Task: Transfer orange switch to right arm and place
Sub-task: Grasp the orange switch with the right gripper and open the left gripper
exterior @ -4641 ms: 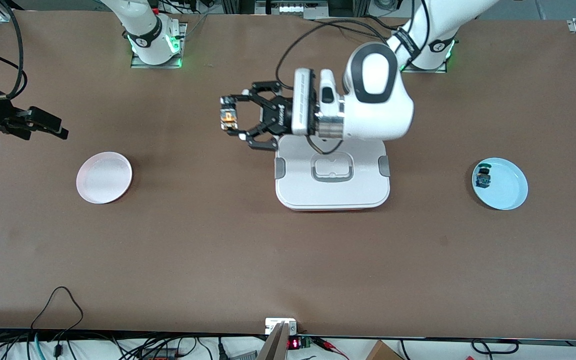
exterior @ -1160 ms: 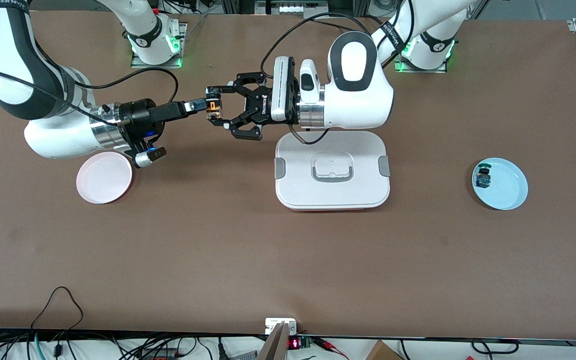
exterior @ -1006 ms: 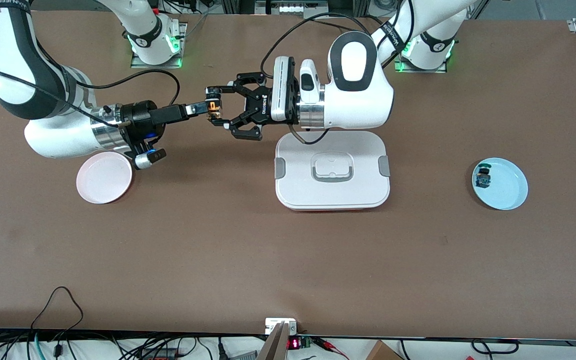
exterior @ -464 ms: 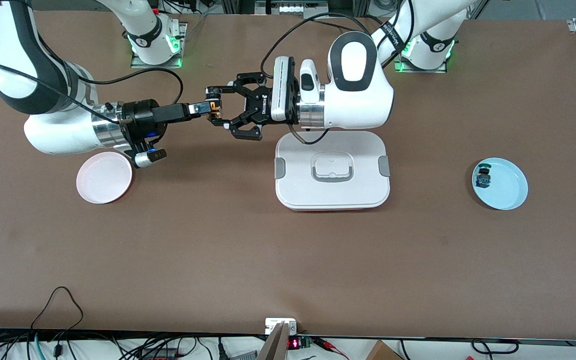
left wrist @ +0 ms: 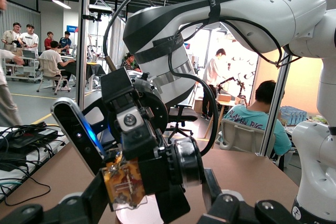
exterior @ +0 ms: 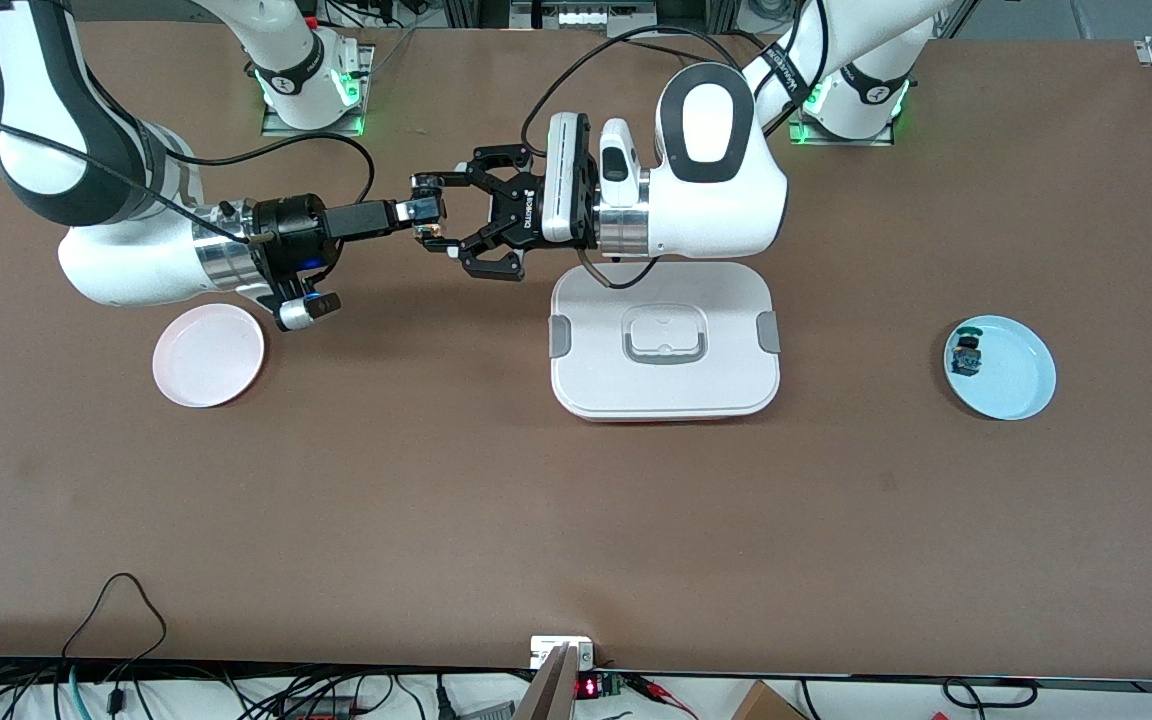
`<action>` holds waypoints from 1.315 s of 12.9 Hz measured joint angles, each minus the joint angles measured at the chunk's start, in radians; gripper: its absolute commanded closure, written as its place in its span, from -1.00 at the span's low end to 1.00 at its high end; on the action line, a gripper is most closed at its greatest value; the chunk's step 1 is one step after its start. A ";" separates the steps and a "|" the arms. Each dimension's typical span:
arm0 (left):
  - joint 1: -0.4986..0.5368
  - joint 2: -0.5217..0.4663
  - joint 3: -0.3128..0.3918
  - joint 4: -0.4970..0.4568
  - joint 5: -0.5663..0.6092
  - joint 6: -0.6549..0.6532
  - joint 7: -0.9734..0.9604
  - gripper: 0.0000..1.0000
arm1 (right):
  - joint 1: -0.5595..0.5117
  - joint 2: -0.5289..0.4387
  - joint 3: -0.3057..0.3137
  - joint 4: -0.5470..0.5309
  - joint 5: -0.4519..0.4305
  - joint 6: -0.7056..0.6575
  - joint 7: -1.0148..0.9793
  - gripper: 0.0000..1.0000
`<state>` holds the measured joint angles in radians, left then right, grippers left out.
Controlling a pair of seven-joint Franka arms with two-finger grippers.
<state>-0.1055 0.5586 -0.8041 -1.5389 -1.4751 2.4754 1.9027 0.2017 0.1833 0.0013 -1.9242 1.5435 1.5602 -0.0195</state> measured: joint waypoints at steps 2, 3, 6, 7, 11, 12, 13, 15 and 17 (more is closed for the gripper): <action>-0.001 -0.001 0.000 0.003 0.000 0.000 0.006 0.99 | -0.001 -0.008 0.000 -0.002 0.004 0.002 0.000 0.65; -0.001 -0.001 -0.001 0.003 0.000 0.000 0.007 0.99 | -0.001 -0.009 0.000 -0.002 0.004 0.003 0.000 0.67; -0.001 -0.001 -0.001 0.003 0.000 0.000 0.007 0.75 | -0.001 -0.009 0.000 -0.002 0.004 0.003 0.000 0.69; -0.001 -0.001 -0.001 0.003 0.000 0.000 0.007 0.62 | -0.001 -0.009 0.000 -0.002 0.004 0.003 0.000 0.69; -0.001 0.001 0.000 0.003 -0.006 0.000 -0.007 -1.00 | -0.001 -0.010 0.000 -0.002 0.004 0.002 -0.001 0.70; -0.001 0.004 0.000 0.003 -0.014 0.000 -0.011 -1.00 | -0.001 -0.011 0.000 -0.002 0.004 0.002 -0.002 0.70; -0.001 0.006 0.000 0.003 -0.018 0.000 -0.012 -1.00 | -0.001 -0.013 0.000 -0.002 0.004 0.002 -0.002 0.71; 0.004 0.011 0.001 0.003 -0.018 0.000 -0.014 -1.00 | -0.001 -0.016 0.000 -0.002 0.004 0.002 -0.002 0.73; 0.024 0.012 0.004 0.003 -0.019 -0.003 -0.014 -1.00 | -0.001 -0.016 0.000 -0.002 0.004 0.002 -0.002 0.73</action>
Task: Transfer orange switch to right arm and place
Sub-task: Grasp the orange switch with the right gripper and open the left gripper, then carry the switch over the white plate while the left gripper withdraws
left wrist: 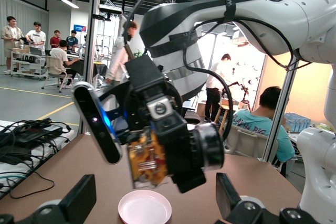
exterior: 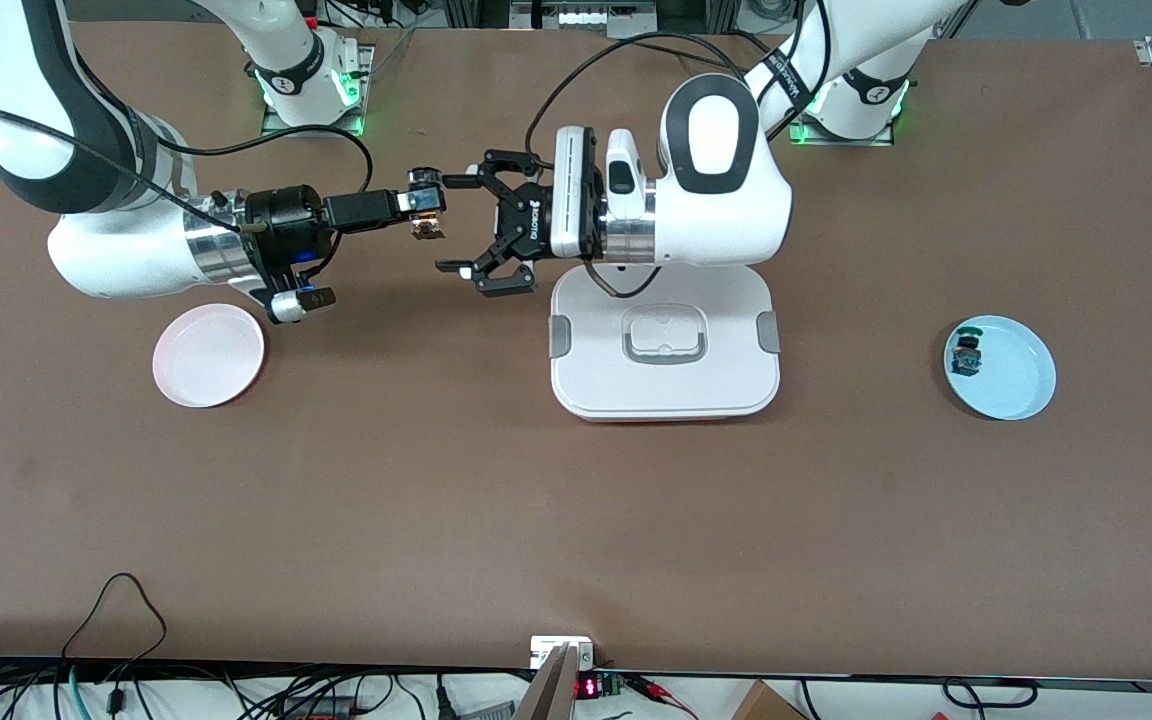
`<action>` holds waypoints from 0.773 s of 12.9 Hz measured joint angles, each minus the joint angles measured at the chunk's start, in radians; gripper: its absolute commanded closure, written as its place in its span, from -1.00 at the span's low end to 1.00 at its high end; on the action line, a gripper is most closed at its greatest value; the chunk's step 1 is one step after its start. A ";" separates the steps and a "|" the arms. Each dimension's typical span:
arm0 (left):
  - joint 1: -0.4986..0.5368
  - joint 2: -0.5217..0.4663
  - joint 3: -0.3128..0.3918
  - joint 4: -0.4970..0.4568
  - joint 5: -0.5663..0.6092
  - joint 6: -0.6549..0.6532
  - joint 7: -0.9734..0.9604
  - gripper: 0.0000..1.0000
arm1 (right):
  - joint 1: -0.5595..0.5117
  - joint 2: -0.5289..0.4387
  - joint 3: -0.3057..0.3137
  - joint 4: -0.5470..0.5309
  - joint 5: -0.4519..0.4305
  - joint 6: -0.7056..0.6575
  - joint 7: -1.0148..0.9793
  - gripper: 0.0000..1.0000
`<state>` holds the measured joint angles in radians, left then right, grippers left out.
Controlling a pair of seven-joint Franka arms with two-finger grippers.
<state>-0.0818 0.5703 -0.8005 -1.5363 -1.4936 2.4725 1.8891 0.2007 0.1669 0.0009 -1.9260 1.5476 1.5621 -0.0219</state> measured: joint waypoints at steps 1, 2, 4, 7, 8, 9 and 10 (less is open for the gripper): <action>0.019 0.000 0.001 0.000 0.000 -0.019 0.000 -1.00 | 0.000 0.000 0.000 0.000 0.000 -0.001 0.000 0.73; 0.043 0.000 0.003 -0.001 0.001 -0.057 0.000 -1.00 | -0.001 0.000 0.000 0.000 0.000 -0.001 0.000 0.73; 0.108 0.000 0.006 -0.003 0.049 -0.148 0.003 -1.00 | -0.010 0.002 -0.004 -0.001 0.000 -0.001 -0.002 0.76; 0.251 0.001 0.010 -0.001 0.221 -0.298 0.004 -1.00 | -0.061 0.026 -0.008 -0.002 -0.003 -0.034 -0.035 0.76; 0.296 0.004 0.013 -0.002 0.253 -0.355 0.004 -1.00 | -0.086 0.044 -0.010 -0.001 -0.013 -0.064 -0.052 0.77; 0.338 0.011 0.015 -0.003 0.286 -0.399 0.004 -1.00 | -0.115 0.065 -0.012 0.003 -0.039 -0.091 -0.076 0.77; 0.379 0.022 0.016 -0.003 0.323 -0.422 0.020 -1.00 | -0.143 0.083 -0.014 0.009 -0.079 -0.108 -0.100 0.77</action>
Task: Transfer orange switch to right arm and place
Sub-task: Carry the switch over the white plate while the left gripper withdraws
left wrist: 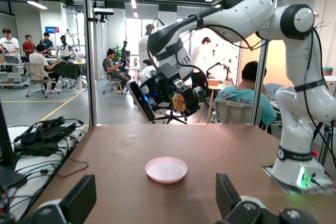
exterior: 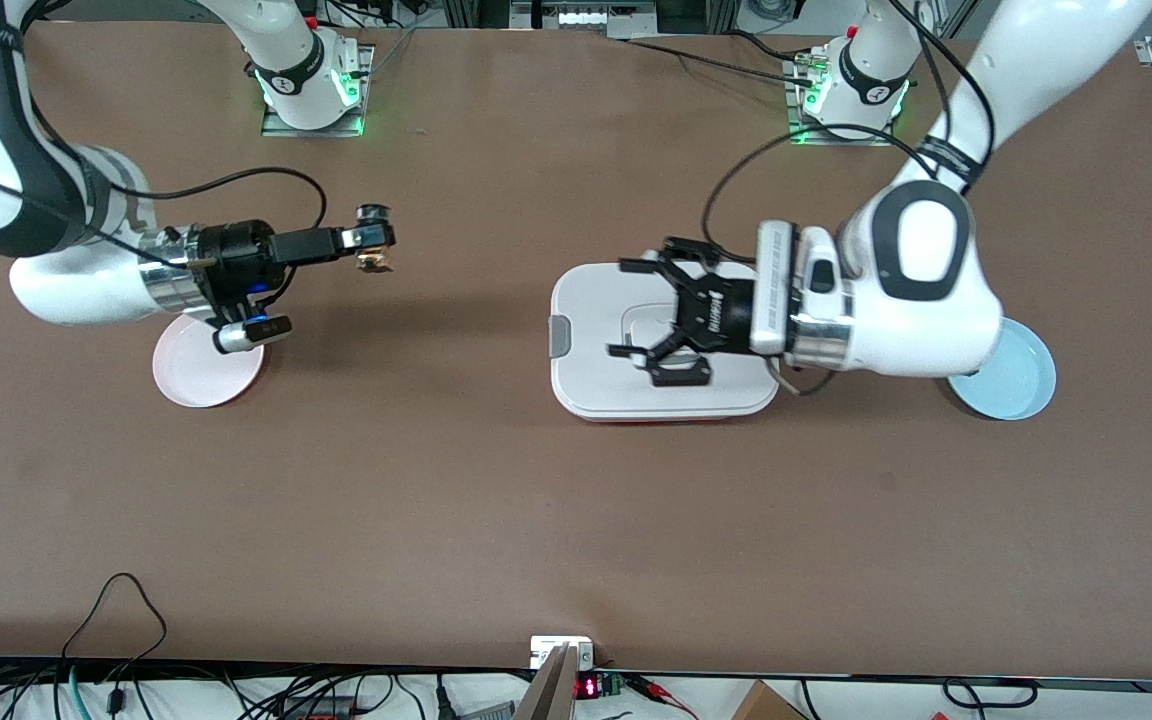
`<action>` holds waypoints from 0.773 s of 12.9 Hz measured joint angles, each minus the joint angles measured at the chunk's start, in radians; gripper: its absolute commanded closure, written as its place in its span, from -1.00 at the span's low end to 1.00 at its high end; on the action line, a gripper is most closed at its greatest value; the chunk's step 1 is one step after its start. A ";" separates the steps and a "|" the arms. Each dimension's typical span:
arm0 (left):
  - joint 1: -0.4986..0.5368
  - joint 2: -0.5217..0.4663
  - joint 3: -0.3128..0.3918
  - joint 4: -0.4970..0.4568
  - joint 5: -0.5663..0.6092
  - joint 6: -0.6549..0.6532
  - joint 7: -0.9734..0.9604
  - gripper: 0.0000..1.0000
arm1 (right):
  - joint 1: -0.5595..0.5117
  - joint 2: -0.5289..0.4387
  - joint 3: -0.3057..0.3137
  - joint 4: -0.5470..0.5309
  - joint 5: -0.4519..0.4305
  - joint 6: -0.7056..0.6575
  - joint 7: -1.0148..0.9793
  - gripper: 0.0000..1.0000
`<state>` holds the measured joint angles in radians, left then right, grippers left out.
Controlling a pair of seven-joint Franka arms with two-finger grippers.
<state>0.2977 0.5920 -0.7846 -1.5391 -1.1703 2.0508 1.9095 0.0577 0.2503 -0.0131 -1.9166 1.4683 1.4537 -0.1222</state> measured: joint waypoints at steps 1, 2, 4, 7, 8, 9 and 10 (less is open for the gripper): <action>0.039 0.009 0.001 0.000 0.024 -0.008 0.039 -1.00 | -0.024 0.013 -0.001 0.012 -0.056 -0.009 -0.017 0.77; 0.080 0.018 0.001 0.000 0.035 -0.023 0.082 -1.00 | -0.042 0.020 -0.001 0.028 -0.120 -0.011 -0.025 0.77; 0.151 0.039 0.023 -0.001 0.064 -0.125 0.118 -1.00 | -0.055 0.020 -0.002 0.069 -0.262 -0.010 -0.028 0.77; 0.186 0.071 0.158 0.031 0.213 -0.268 0.143 -1.00 | -0.056 0.020 -0.001 0.104 -0.462 -0.001 -0.028 0.77; 0.193 0.077 0.200 0.057 0.238 -0.287 0.144 -1.00 | -0.056 0.020 -0.002 0.107 -0.521 0.004 -0.028 0.77; 0.205 0.080 0.237 0.085 0.250 -0.296 0.145 -1.00 | -0.057 0.020 -0.001 0.114 -0.589 0.011 -0.028 0.77; 0.227 0.081 0.261 0.110 0.262 -0.300 0.145 -1.00 | -0.057 0.020 -0.001 0.125 -0.673 0.020 -0.028 0.77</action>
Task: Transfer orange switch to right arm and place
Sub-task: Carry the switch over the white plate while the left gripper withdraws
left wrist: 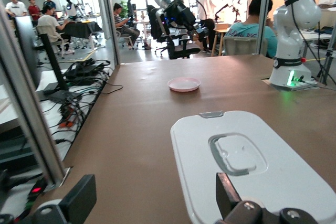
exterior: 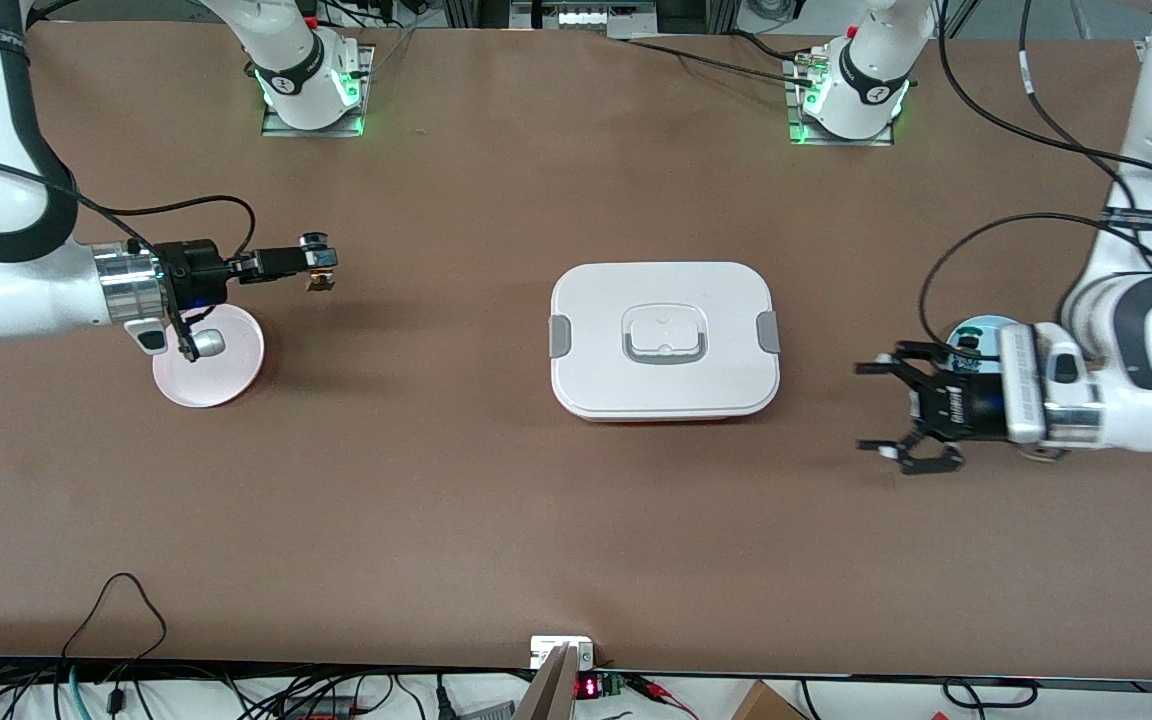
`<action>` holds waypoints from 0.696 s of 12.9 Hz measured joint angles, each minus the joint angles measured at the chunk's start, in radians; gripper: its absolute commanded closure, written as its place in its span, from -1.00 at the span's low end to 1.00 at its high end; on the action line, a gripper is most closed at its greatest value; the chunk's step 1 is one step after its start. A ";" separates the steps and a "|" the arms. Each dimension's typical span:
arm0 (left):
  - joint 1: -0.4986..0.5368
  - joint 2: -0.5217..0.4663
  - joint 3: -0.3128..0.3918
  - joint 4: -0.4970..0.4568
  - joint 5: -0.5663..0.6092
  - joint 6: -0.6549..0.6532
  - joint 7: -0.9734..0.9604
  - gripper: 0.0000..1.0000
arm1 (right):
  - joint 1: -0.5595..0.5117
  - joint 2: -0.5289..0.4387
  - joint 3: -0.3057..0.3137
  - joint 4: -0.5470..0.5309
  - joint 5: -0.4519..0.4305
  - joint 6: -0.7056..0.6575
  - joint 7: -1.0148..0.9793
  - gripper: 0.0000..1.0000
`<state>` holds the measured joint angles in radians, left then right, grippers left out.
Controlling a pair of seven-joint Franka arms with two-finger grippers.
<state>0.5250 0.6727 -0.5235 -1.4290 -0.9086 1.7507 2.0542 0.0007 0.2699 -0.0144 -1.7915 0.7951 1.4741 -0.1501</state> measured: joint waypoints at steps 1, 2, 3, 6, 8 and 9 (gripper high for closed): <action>0.027 0.000 0.014 0.025 0.043 -0.003 0.000 -1.00 | 0.000 -0.001 0.000 0.011 -0.095 0.011 0.000 0.77; 0.049 0.000 0.023 0.053 0.115 -0.008 0.000 -1.00 | 0.001 -0.001 0.001 0.018 -0.184 0.021 -0.001 0.77; 0.062 0.000 0.030 0.080 0.185 -0.010 -0.002 -1.00 | 0.002 -0.001 0.002 0.024 -0.276 0.034 -0.007 0.77; 0.075 0.000 0.083 0.158 0.326 -0.010 -0.043 -1.00 | 0.002 -0.001 0.004 0.043 -0.432 0.047 -0.016 0.77; 0.079 0.000 0.106 0.223 0.437 -0.011 -0.100 -1.00 | 0.002 -0.001 0.004 0.051 -0.557 0.050 -0.016 0.77; 0.076 0.000 0.106 0.264 0.497 -0.012 -0.141 -1.00 | 0.001 -0.001 0.004 0.051 -0.622 0.055 -0.016 0.77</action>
<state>0.6014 0.6722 -0.4176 -1.1646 -0.4116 1.7389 1.9128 0.0021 0.2686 -0.0100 -1.7402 0.1732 1.5293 -0.1658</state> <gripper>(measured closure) 0.000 0.599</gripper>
